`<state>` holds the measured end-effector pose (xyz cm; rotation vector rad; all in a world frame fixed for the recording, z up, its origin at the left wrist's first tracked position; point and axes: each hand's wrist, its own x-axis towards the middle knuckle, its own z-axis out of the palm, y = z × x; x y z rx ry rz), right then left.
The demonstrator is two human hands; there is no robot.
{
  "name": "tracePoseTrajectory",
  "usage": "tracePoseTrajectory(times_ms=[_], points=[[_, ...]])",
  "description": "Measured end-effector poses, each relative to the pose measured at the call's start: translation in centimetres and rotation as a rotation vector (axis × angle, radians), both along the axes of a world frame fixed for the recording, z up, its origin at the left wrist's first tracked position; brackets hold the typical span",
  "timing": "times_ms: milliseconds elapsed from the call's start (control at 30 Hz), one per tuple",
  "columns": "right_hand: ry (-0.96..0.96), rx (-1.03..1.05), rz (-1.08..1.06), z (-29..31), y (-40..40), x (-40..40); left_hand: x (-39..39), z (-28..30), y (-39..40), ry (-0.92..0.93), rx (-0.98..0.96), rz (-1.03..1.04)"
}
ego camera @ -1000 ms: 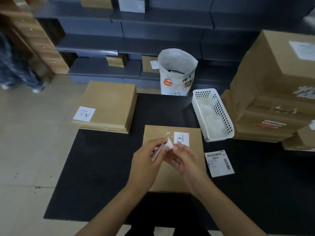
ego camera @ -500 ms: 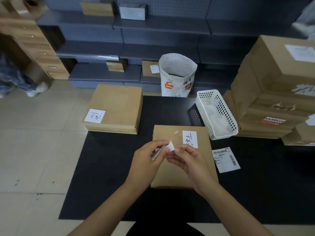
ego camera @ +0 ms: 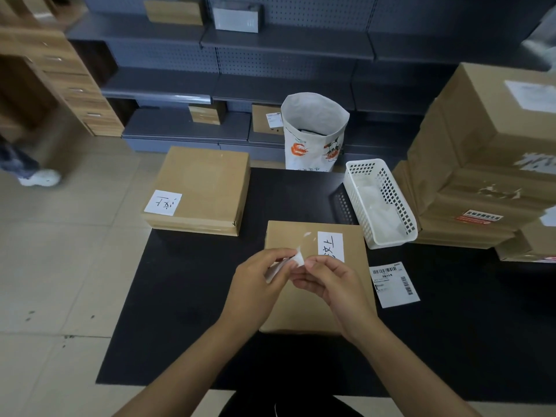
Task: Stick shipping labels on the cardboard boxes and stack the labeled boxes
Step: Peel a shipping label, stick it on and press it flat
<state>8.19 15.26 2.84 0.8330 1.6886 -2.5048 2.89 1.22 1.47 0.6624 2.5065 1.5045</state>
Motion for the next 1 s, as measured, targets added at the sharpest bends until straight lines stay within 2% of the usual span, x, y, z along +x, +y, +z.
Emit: tracePoseTrajectory(times_ms=[333,467,633,867,1000], points=[[-0.014,0.053,0.029,-0.6,0.7,-0.5,-0.2,-0.1,0.9,-0.021,-0.036,-0.004],[-0.013,0.157,0.033,-1.2,0.6,-0.5,-0.2,-0.2,1.1,-0.008,-0.094,0.058],[-0.01,0.328,0.087,-1.7,0.6,-0.4,0.1,0.4,1.3,-0.006,-0.024,0.046],[0.023,0.361,0.112,-2.3,0.6,-0.4,0.2,0.5,1.3,-0.162,0.038,0.031],[0.049,0.433,0.127,-2.5,0.6,-0.2,0.1,0.4,1.4,-0.324,0.132,0.089]])
